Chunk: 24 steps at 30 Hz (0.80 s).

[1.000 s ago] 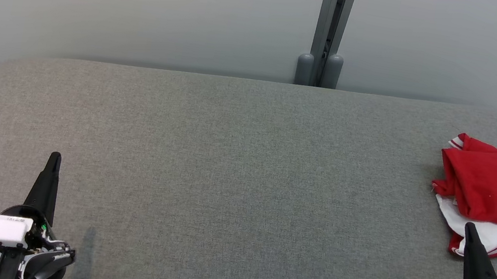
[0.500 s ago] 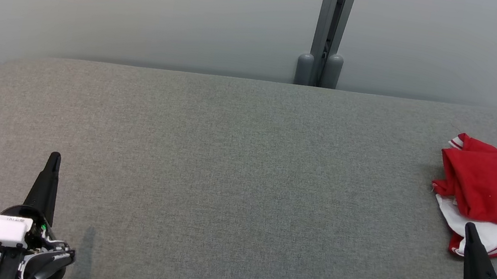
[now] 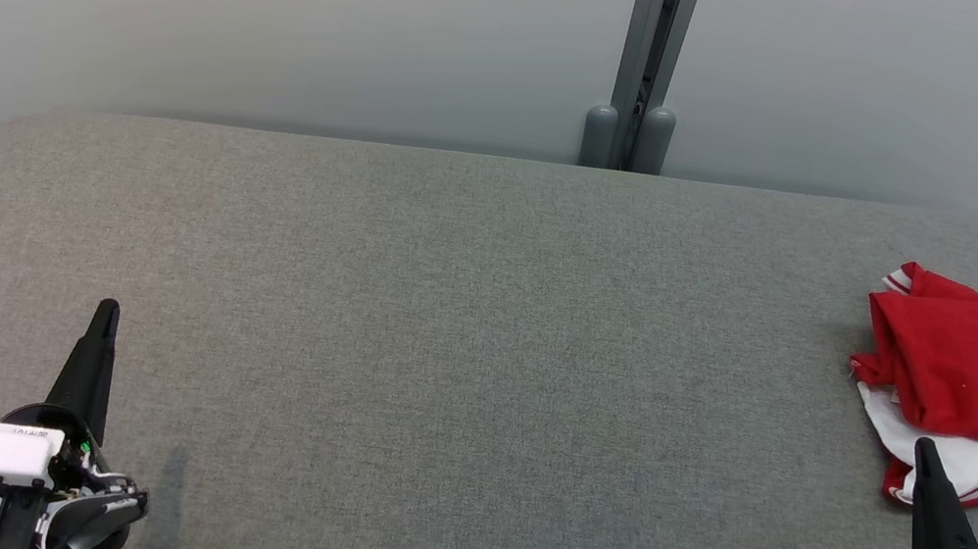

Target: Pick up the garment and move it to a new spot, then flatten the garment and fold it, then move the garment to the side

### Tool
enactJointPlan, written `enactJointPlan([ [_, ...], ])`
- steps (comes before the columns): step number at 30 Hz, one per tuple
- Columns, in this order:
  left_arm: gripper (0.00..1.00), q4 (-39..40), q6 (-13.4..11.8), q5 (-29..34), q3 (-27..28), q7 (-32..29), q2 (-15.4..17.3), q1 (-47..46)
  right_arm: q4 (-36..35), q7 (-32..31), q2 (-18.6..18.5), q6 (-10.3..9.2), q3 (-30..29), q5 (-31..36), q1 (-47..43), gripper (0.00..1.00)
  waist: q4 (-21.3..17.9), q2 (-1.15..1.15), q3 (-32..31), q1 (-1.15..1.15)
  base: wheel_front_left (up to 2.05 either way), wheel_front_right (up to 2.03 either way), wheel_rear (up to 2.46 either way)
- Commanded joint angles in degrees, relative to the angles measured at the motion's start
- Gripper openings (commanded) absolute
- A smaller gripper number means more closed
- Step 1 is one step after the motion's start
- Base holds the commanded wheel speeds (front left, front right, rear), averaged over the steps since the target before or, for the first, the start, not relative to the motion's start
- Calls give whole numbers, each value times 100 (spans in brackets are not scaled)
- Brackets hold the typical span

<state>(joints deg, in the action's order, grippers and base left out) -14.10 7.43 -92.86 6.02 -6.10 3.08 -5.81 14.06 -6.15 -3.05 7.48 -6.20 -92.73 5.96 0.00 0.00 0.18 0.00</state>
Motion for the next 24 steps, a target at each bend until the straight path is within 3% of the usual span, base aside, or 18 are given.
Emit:
enactJointPlan([
  [1,0,-6,28,16,27,-23,15,-90,11,-27,-5,2,-16,19,57,0,0,0,0,0,0,0,0],
  [24,0,-6,28,32,39,-28,3,-92,11,-38,-1,2,-24,27,59,0,0,0,0,0,0,0,0],
])
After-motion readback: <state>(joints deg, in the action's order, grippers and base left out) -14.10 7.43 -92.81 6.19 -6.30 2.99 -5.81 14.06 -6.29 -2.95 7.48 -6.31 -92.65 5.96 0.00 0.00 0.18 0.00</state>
